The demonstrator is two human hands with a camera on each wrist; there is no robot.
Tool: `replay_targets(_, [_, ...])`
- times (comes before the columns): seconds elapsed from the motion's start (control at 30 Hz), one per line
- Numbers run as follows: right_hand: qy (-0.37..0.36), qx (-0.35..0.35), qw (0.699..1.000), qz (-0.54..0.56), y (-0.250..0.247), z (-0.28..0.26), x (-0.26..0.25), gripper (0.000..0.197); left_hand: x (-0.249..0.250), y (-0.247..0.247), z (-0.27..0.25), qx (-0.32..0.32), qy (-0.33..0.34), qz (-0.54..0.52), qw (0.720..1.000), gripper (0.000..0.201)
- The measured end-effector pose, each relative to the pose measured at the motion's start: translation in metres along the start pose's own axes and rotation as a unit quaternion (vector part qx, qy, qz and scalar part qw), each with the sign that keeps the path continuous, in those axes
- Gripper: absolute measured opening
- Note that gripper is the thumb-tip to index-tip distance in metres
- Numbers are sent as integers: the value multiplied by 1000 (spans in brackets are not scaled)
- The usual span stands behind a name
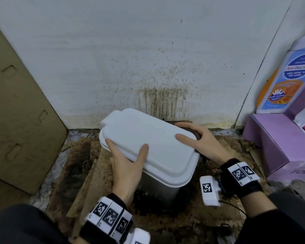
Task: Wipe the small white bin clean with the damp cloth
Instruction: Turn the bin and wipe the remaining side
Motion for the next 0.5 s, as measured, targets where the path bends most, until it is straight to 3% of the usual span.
replay_targets(0.17, [-2,60,998,32,-1,-16,-2,41,-3,1,10,-30,18,-4,999,110])
replay_targets(0.33, [8,164,984,71,4,-47,1,49,5,4,31,-104,37,2,994,111])
replay_targets(0.5, [52,283,952,99,29,-82,4,65,27,14,52,-181,53,1,982,79])
Point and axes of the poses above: each hand's wrist, its own z-axis towards the middle knuckle, its own y-axis out of the palm, x = y × z, the point moved 5 cm from there along z, towards the middle knuckle, and after that the axes turned 13 degrees about x, right-handed, at the moved point
